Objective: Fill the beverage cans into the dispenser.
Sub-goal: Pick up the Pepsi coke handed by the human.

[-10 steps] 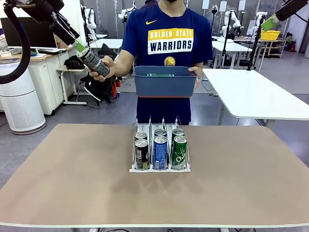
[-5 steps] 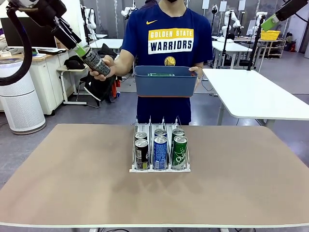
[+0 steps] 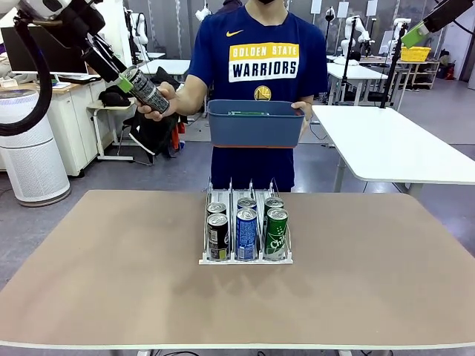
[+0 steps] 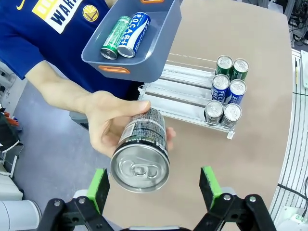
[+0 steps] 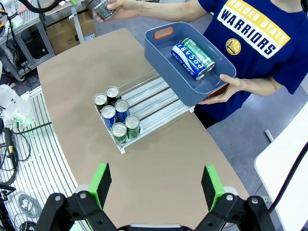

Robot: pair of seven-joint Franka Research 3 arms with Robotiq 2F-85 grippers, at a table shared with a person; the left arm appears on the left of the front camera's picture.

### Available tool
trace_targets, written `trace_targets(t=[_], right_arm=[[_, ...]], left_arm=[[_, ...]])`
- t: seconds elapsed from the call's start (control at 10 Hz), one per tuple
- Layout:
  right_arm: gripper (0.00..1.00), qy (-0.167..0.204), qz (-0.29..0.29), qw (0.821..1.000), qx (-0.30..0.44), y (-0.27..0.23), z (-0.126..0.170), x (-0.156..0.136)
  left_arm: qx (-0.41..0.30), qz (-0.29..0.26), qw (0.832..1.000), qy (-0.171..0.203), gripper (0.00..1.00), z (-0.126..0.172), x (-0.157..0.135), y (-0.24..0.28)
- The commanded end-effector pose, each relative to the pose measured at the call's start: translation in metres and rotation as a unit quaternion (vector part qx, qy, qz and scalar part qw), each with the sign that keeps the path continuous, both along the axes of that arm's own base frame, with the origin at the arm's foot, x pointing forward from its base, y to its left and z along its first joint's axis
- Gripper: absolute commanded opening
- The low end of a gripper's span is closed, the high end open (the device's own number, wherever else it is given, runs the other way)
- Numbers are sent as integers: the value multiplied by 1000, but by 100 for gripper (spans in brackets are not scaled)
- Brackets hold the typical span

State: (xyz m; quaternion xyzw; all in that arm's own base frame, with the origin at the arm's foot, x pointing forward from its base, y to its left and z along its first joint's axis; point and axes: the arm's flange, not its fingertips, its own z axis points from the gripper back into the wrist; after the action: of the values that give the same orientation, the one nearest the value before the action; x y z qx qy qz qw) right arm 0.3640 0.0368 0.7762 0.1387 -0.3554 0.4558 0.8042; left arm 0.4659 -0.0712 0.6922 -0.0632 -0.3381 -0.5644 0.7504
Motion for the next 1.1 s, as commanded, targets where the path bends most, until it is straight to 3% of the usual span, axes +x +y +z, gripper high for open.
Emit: trace_targets(t=[0.0,1.0], right_arm=[[100,0,0,1000,0,0,0,0],[100,0,0,1000,0,0,0,0]], left_arm=[[-6,-14,1000,-24,100,-9,9,9],[-27,-29,998,-40,100,-21,38,4]])
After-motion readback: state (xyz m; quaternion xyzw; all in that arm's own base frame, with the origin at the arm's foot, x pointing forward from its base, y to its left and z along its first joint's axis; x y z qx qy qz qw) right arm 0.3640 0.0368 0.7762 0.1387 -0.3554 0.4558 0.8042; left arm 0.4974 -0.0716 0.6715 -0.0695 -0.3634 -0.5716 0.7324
